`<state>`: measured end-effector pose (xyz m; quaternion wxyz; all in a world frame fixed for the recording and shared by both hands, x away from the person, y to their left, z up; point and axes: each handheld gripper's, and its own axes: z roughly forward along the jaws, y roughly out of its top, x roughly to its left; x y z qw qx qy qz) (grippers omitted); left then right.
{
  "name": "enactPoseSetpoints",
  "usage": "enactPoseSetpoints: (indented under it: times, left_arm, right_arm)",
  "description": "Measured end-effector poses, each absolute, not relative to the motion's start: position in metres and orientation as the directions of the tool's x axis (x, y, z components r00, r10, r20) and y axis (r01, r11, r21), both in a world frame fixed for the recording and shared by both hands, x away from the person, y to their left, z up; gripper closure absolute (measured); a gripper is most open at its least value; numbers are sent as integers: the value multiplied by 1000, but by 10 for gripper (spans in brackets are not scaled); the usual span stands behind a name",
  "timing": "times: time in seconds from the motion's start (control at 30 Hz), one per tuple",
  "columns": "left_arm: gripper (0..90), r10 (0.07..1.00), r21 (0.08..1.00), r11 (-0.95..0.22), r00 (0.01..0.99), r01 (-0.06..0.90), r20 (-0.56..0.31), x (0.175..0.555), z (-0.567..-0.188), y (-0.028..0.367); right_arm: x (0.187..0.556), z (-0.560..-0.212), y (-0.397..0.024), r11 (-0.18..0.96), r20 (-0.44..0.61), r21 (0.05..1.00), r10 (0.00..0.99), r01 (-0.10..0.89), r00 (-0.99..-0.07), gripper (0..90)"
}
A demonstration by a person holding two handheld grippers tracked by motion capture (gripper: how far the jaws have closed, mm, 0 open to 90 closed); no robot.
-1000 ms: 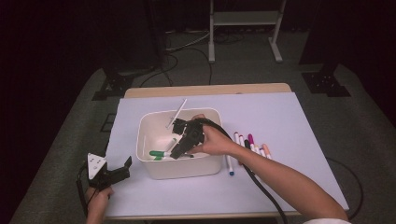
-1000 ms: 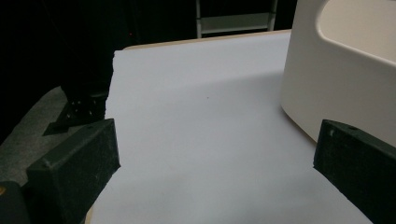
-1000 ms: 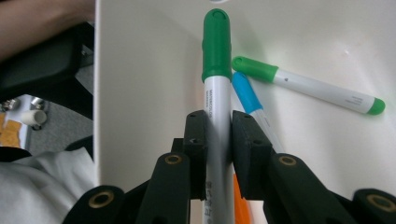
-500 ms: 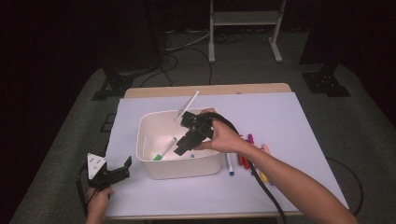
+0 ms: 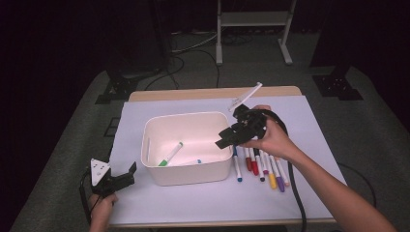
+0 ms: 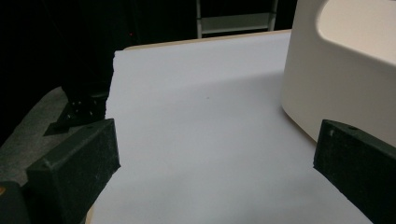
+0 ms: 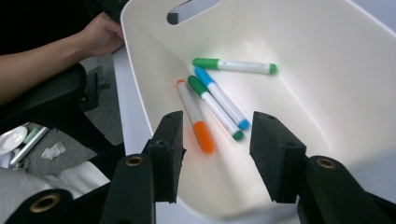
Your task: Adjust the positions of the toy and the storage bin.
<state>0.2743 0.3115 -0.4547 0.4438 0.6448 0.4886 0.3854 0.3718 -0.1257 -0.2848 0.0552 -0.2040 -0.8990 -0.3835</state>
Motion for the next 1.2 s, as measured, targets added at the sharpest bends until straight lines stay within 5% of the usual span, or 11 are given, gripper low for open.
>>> enactPoseSetpoints:
  times: [0.4, 1.2]
  left_arm:
    - [0, 973, 950, -127, 223, 287, 63, 274, -455, 311]
    - [0, 972, 950, -134, 224, 282, 71, 274, -455, 311]
  right_arm:
    - [364, -292, -191, 552, 259, 688, 419, 471, -870, 514]
    - [357, -397, -282, 444, 318, 584, 645, 679, -695, 488]
